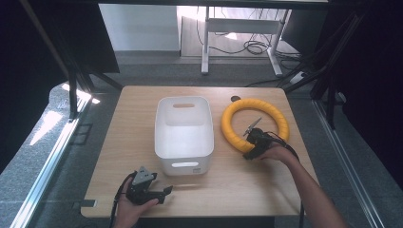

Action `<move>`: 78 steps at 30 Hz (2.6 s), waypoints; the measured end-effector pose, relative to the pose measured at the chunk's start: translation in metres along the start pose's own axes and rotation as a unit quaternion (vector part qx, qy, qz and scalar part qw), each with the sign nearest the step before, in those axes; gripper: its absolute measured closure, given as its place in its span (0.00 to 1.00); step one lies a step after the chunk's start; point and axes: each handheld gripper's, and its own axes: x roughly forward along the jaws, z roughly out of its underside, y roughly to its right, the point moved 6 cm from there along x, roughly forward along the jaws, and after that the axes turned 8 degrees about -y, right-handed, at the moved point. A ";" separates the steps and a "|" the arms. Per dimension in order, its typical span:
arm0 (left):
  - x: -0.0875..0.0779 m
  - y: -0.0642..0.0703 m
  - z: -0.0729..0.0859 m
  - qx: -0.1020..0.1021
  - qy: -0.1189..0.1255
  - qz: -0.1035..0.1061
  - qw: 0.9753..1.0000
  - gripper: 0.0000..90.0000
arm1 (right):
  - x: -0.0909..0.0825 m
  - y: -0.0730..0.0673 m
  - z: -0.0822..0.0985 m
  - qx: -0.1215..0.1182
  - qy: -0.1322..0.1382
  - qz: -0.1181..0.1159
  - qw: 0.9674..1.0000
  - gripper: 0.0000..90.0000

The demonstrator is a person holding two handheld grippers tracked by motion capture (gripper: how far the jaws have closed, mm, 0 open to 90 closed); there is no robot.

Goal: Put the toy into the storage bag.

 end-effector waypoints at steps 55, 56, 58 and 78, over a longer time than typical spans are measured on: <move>0.003 0.001 0.001 0.004 -0.007 -0.001 1.000 0.21 | -0.113 0.017 -0.025 0.041 0.241 -0.184 0.952 0.58; 0.003 0.001 0.001 0.004 -0.007 0.000 1.000 0.21 | -0.115 0.017 -0.025 0.042 0.245 -0.185 0.951 0.58; 0.003 0.001 0.001 0.005 -0.007 0.000 1.000 0.21 | -0.119 0.017 -0.024 0.042 0.253 -0.187 0.948 0.58; 0.003 0.001 0.001 0.005 -0.008 -0.001 1.000 0.21 | -0.151 0.007 -0.020 0.034 0.326 -0.194 0.925 0.58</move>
